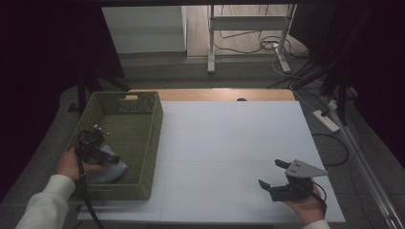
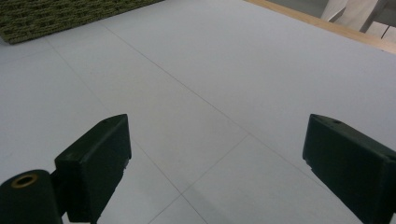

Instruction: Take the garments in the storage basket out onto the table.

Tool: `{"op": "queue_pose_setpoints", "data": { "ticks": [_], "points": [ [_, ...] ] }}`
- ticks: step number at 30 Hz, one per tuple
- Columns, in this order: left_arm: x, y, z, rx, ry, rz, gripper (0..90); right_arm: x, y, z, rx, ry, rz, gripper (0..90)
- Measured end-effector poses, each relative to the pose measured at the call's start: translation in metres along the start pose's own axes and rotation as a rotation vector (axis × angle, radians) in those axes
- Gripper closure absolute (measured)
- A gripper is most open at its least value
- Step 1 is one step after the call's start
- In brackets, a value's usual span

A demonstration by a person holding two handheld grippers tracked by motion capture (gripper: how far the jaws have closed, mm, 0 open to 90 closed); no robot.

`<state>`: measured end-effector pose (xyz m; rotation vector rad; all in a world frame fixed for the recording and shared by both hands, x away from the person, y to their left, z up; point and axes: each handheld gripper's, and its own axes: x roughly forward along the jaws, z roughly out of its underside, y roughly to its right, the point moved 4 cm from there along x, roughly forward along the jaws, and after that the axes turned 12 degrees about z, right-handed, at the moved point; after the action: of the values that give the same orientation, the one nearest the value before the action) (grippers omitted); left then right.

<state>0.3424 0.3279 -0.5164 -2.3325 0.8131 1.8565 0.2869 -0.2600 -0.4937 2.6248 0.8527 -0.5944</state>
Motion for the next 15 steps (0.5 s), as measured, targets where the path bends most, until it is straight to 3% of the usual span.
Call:
{"op": "queue_pose_setpoints", "data": {
  "ticks": [10,15],
  "points": [
    [0.0102,-0.0012,-0.0019,-0.022,-0.031,0.010,6.4,-0.0001,0.0007,0.0002,0.007,0.001,0.003,8.2],
    [0.0106,-0.0006,-0.0016,-0.017,-0.040,0.026,18.0,0.0002,0.0006,0.0003,0.001,-0.004,0.008,8.2]
  ]
}}
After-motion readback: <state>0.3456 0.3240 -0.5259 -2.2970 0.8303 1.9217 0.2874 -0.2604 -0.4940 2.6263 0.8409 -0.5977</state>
